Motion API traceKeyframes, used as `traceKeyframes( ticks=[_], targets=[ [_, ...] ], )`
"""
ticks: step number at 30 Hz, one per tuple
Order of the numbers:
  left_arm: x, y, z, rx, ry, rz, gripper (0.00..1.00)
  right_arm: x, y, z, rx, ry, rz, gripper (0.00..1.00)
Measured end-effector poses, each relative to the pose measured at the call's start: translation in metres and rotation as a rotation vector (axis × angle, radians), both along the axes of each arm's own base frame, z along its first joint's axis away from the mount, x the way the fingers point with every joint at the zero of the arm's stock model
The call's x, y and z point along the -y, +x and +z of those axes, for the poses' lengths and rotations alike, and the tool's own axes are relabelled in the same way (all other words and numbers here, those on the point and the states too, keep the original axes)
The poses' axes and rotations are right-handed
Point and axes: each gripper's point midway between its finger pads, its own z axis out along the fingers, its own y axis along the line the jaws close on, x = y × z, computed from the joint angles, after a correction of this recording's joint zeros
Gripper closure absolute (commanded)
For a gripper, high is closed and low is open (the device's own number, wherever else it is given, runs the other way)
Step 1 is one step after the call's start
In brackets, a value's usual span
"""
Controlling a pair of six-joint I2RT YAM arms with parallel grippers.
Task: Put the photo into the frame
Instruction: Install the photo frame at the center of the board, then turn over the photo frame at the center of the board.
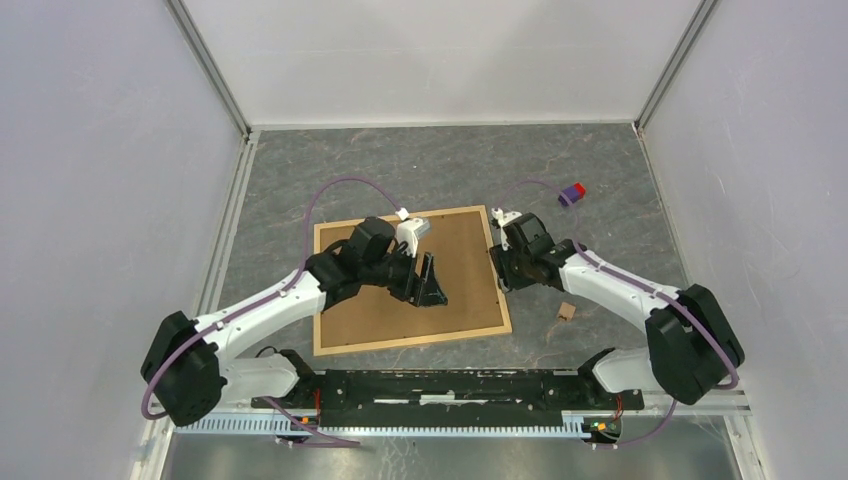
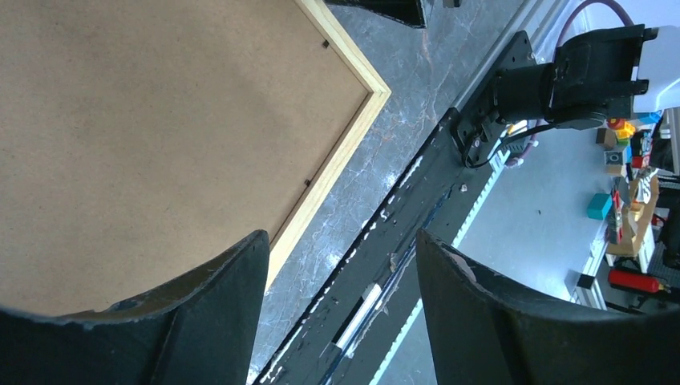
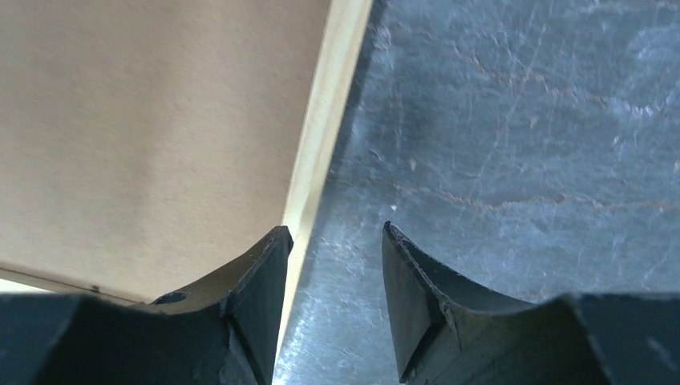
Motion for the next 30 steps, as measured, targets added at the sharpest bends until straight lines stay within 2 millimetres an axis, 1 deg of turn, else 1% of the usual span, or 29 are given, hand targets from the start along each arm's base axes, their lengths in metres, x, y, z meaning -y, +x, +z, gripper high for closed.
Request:
traceKeyframes(
  ticks=[1,3,8,12,14,17,18,19,20,23,27,30],
  targets=[
    [0.000,-0.001,0.000,0.004,-0.001,-0.002,0.25,-0.004,0.003,0.004,0.014,0.019,0.000,0.49],
    [0.001,-0.001,0.001,0.014,-0.001,0.000,0.25,-0.009,0.006,0.004,0.019,0.039,0.003,0.51],
    [0.006,-0.007,0.000,0.034,0.012,-0.016,0.24,-0.016,0.004,-0.012,-0.032,0.049,0.010,0.58],
    [0.013,-0.017,-0.005,0.073,0.042,-0.047,0.23,-0.021,0.004,-0.020,-0.049,0.067,0.010,0.64],
    [0.016,-0.023,-0.009,0.107,0.070,-0.068,0.23,-0.024,0.005,-0.020,-0.050,0.079,0.010,0.71],
    [0.024,-0.031,-0.018,0.176,0.129,-0.113,0.23,-0.024,0.007,-0.021,-0.047,0.081,0.002,0.86],
    [0.027,-0.034,-0.021,0.195,0.148,-0.126,0.23,-0.025,0.008,-0.021,-0.046,0.088,-0.003,0.89],
    [0.031,-0.037,-0.025,0.219,0.173,-0.141,0.23,-0.025,0.009,-0.021,-0.045,0.094,-0.016,0.96],
    [0.035,-0.041,-0.029,0.240,0.195,-0.163,0.23,-0.026,0.011,-0.021,-0.043,0.100,-0.027,1.00],
    [0.046,-0.050,-0.043,0.314,0.275,-0.213,0.22,-0.026,0.013,-0.020,-0.041,0.113,-0.053,1.00],
    [0.051,-0.057,-0.063,0.412,0.391,-0.251,0.20,-0.022,0.015,-0.017,-0.063,0.133,-0.075,1.00],
    [0.055,-0.059,-0.072,0.501,0.472,-0.278,0.17,-0.017,0.014,-0.012,-0.102,0.140,-0.081,1.00]
  ],
)
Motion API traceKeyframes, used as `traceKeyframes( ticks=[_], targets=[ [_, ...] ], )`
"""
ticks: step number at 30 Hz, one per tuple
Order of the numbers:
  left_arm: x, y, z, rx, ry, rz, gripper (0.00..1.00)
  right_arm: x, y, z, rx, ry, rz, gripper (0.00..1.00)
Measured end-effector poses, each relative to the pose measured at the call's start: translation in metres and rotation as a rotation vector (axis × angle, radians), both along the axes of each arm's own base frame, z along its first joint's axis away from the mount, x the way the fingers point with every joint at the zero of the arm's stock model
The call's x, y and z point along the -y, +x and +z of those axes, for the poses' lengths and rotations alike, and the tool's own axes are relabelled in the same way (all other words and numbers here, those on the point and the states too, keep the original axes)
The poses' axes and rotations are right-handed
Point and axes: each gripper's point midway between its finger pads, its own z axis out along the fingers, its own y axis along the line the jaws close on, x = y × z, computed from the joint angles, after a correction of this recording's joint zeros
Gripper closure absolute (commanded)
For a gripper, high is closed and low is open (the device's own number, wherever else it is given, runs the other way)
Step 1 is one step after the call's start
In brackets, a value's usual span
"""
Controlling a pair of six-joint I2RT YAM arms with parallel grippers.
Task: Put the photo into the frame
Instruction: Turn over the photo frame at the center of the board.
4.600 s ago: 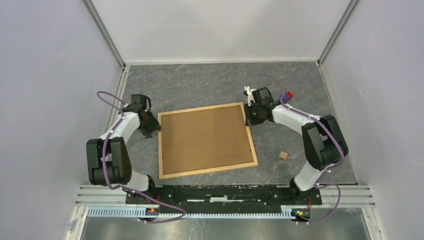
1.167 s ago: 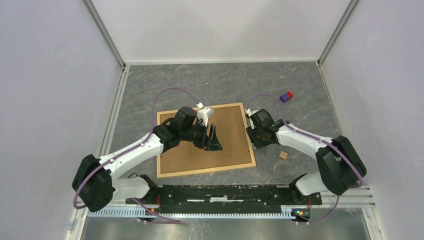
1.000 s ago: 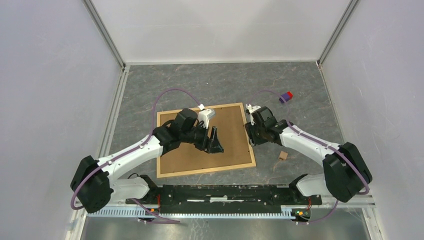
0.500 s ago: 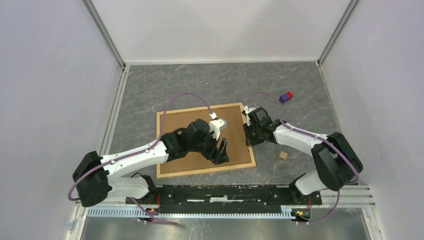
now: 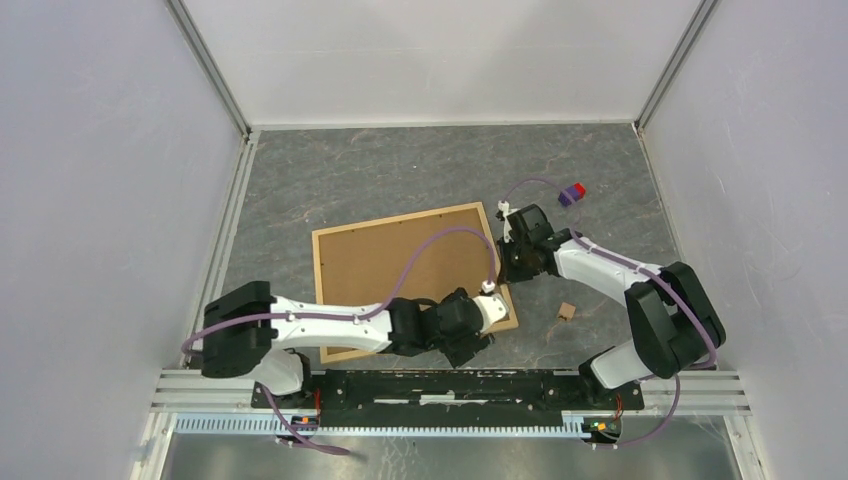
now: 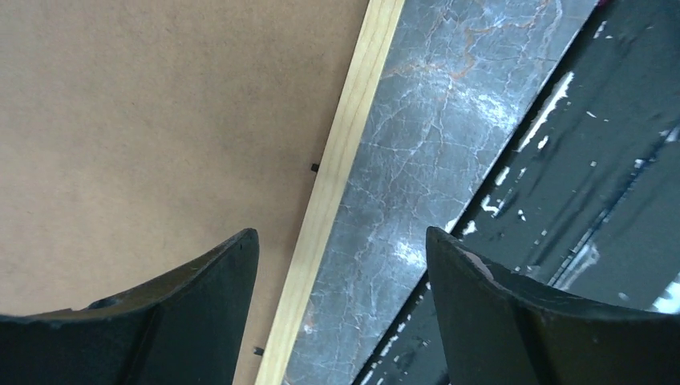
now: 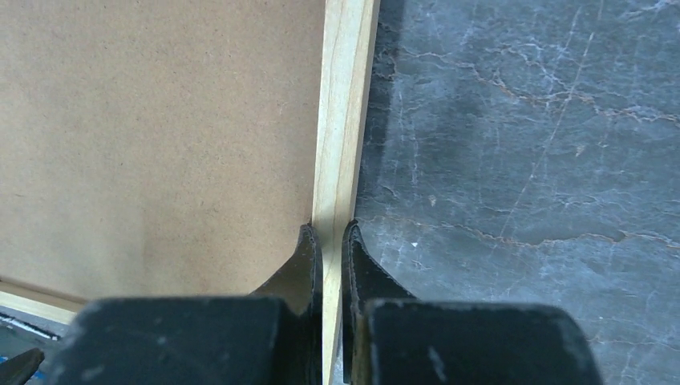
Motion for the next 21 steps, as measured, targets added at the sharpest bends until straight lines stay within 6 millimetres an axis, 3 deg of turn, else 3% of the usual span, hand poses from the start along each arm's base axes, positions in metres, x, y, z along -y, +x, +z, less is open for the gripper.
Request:
traceKeyframes(
  ticks=[10,17,19,21],
  targets=[
    [0.023,0.011,0.001,0.315,0.175,-0.063,0.17,0.001,-0.002,0.014,-0.050,0.012,-0.002,1.00],
    [0.018,0.024,-0.023,0.492,0.383,-0.095,0.18,0.000,0.001,0.024,-0.058,0.023,-0.015,1.00],
    [0.013,0.031,-0.025,0.538,0.430,-0.094,0.24,-0.001,0.000,0.026,-0.064,0.033,-0.015,1.00],
    [0.010,0.038,-0.021,0.591,0.457,-0.078,0.36,-0.001,-0.001,0.027,-0.067,0.038,-0.018,1.00]
  ],
)
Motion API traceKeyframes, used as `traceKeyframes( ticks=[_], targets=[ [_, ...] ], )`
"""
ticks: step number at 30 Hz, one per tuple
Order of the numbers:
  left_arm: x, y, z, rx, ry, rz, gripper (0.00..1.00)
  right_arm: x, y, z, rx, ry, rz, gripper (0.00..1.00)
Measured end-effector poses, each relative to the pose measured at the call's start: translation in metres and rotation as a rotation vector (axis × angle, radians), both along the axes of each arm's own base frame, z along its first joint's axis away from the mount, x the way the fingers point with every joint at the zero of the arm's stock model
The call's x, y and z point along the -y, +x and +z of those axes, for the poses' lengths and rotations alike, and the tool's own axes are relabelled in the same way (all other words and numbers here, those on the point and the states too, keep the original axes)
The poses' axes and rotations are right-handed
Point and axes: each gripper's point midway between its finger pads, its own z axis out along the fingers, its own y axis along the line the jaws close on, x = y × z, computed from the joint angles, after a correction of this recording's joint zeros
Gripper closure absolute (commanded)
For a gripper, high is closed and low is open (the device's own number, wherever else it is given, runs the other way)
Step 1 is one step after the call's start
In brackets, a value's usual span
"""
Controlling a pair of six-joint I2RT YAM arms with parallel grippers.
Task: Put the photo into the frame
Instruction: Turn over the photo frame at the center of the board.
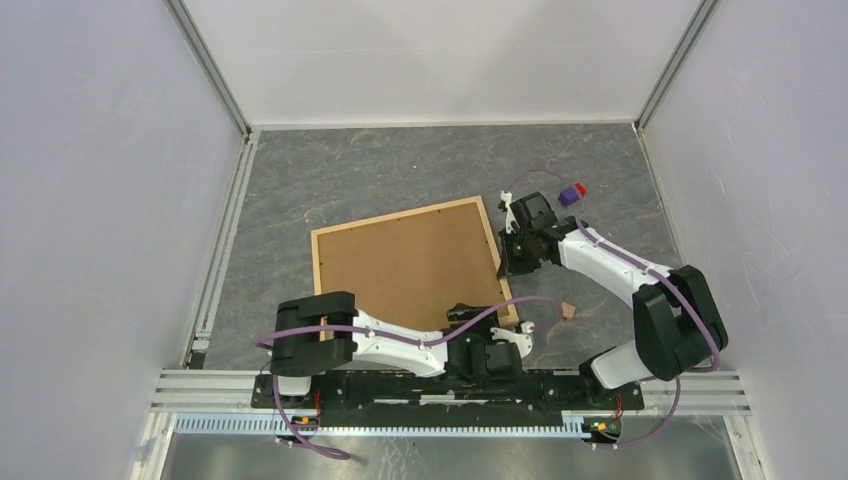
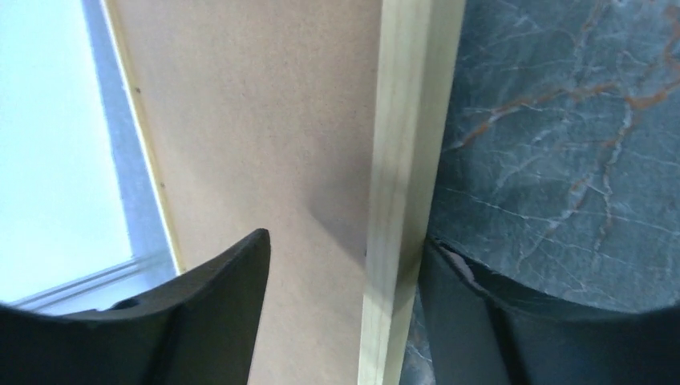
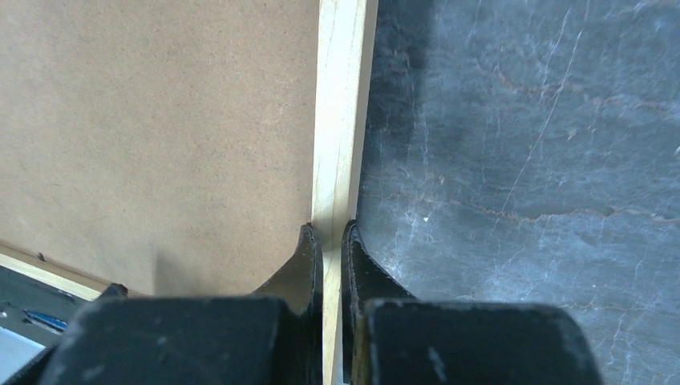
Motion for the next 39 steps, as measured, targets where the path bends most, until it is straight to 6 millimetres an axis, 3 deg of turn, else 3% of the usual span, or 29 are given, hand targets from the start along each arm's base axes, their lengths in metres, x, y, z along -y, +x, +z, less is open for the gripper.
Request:
traceKeyframes(
  ticks=[2,7,10,11,13,15,17,20,21,22,24,27,29,32,34,39],
  targets=[
    [0.000,0.005,0.003,0.042,0.015,-0.001,0.51,-0.001,0.005,0.004,0.023,0.012,-0.006,1.00],
    [-0.003,0.012,0.002,0.139,0.069,-0.010,0.78,-0.006,0.014,0.023,0.090,0.058,-0.020,1.00],
    [-0.009,0.019,0.017,0.206,0.090,0.002,0.96,-0.008,0.020,0.033,0.125,0.084,-0.030,0.98],
    [-0.010,0.021,0.024,0.214,0.087,0.002,0.98,-0.008,0.021,0.038,0.127,0.093,-0.030,0.89],
    [-0.011,0.024,0.041,0.221,0.062,0.001,0.98,-0.009,0.026,0.052,0.134,0.106,-0.026,0.56],
    [-0.012,0.033,0.072,0.233,0.006,0.012,0.98,-0.012,0.036,0.082,0.168,0.117,-0.007,0.40],
    [-0.013,0.044,0.106,0.226,-0.058,0.039,0.98,-0.011,0.055,0.125,0.259,0.110,0.005,0.28],
    [-0.012,0.070,0.169,0.202,-0.182,0.096,0.98,0.001,0.089,0.222,0.496,0.071,-0.038,0.15],
    [-0.013,0.080,0.193,0.186,-0.241,0.118,0.98,0.011,0.100,0.263,0.606,0.056,-0.077,0.12],
    [-0.016,0.090,0.215,0.165,-0.303,0.138,0.98,0.019,0.102,0.293,0.687,0.055,-0.110,0.11],
    [-0.029,0.108,0.252,0.111,-0.422,0.179,0.98,0.043,0.092,0.350,0.846,0.044,-0.191,0.09],
    [-0.062,0.138,0.299,0.030,-0.619,0.254,0.98,0.076,0.057,0.396,1.001,0.055,-0.282,0.06],
    [-0.089,0.158,0.327,-0.005,-0.756,0.305,0.98,0.091,0.036,0.403,1.062,0.064,-0.316,0.05],
    [-0.124,0.178,0.354,-0.051,-0.915,0.377,0.98,0.105,0.021,0.393,1.083,0.045,-0.355,0.05],
    [-0.137,0.187,0.362,-0.094,-0.984,0.419,0.98,0.105,0.030,0.373,1.044,0.009,-0.358,0.06],
    [-0.161,0.215,0.376,-0.188,-1.175,0.489,0.98,0.092,0.057,0.300,0.873,-0.089,-0.310,0.06]
  ],
)
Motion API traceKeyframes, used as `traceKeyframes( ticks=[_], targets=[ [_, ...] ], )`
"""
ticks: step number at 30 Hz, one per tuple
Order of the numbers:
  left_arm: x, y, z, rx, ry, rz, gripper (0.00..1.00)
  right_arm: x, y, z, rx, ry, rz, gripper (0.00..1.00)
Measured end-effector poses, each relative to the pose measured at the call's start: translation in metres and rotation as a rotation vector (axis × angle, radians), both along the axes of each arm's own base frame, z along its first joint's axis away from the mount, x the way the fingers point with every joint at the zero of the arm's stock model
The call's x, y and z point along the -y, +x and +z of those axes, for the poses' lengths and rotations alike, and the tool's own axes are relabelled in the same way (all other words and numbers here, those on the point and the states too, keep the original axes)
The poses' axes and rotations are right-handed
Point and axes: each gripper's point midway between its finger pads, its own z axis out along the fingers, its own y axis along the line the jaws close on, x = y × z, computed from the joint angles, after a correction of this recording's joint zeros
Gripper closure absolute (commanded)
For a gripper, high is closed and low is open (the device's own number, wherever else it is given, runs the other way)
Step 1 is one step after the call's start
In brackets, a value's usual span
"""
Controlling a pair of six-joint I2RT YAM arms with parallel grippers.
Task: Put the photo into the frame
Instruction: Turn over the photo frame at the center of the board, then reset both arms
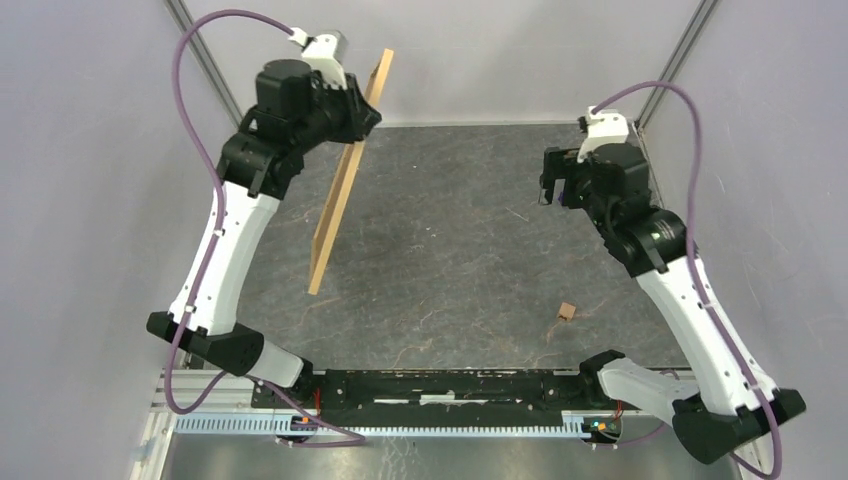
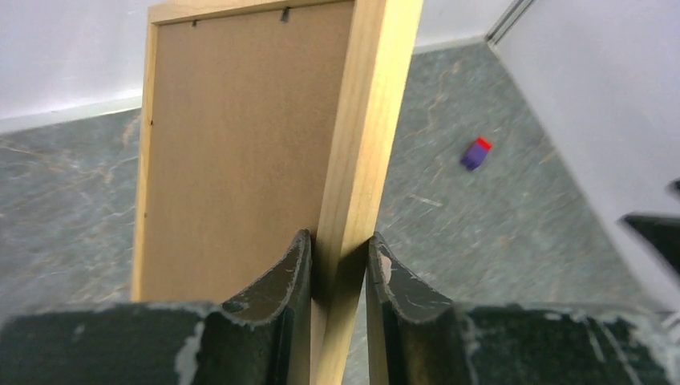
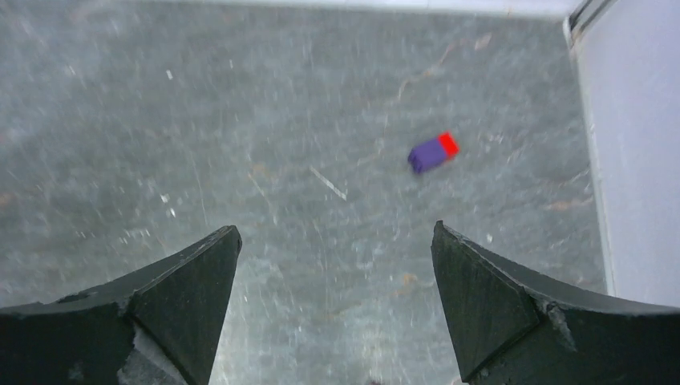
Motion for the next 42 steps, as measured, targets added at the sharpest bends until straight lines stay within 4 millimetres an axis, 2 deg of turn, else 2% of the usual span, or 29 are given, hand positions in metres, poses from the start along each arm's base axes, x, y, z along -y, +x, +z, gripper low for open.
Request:
traceKeyframes(
  ticks=[3,5,10,12,16,18,22,25,27,28,29,31,34,35,37,40,42],
  targets=[
    [-0.013,0.012,0.011,-0.021,-0.096,0.007,0.98,-0.006,0.006,-0.041,-0.099,-0.034,0.016,0.07],
    [-0.020,0.019,0.023,-0.024,-0.135,0.031,0.98,-0.013,0.008,-0.058,-0.132,-0.029,0.043,0.08],
    [-0.016,0.020,0.046,-0.085,-0.268,0.045,0.98,-0.052,0.013,-0.100,-0.208,0.064,0.199,0.08],
    [-0.012,0.017,0.048,-0.119,-0.320,0.036,0.98,-0.069,0.013,-0.121,-0.256,0.106,0.265,0.08],
    [-0.009,0.015,0.036,-0.182,-0.411,0.005,0.98,-0.086,0.009,-0.143,-0.323,0.146,0.334,0.08],
    [-0.019,0.019,0.014,-0.234,-0.470,0.023,0.98,-0.090,0.009,-0.143,-0.323,0.157,0.354,0.08],
    [-0.058,0.049,-0.038,-0.329,-0.638,0.123,0.98,-0.095,0.009,-0.140,-0.308,0.171,0.379,0.08],
    [-0.104,0.065,-0.104,-0.447,-0.762,0.246,0.98,-0.095,0.006,-0.145,-0.316,0.170,0.386,0.08],
    [-0.135,0.064,-0.147,-0.530,-0.809,0.336,0.98,-0.094,0.004,-0.152,-0.331,0.166,0.386,0.08],
    [-0.151,0.062,-0.163,-0.548,-0.821,0.373,0.96,-0.093,0.003,-0.155,-0.337,0.162,0.386,0.06],
    [-0.189,0.056,-0.202,-0.558,-0.842,0.474,0.92,-0.092,0.000,-0.162,-0.352,0.152,0.388,0.06],
    [-0.202,0.051,-0.221,-0.560,-0.767,0.478,0.79,-0.093,-0.001,-0.164,-0.349,0.151,0.402,0.05],
    [-0.220,0.046,-0.251,-0.580,-0.641,0.509,0.66,-0.093,-0.009,-0.175,-0.371,0.139,0.427,0.04],
    [-0.225,0.044,-0.260,-0.590,-0.604,0.523,0.56,-0.091,-0.011,-0.179,-0.380,0.129,0.429,0.02],
    [-0.236,0.038,-0.274,-0.608,-0.522,0.567,0.50,-0.087,-0.014,-0.185,-0.390,0.102,0.425,0.02],
    [-0.252,0.028,-0.285,-0.640,-0.417,0.653,0.33,-0.071,-0.019,-0.185,-0.391,0.036,0.388,0.02],
    [-0.262,0.028,-0.280,-0.620,-0.352,0.702,0.22,-0.060,-0.022,-0.180,-0.372,0.000,0.355,0.02]
  ],
)
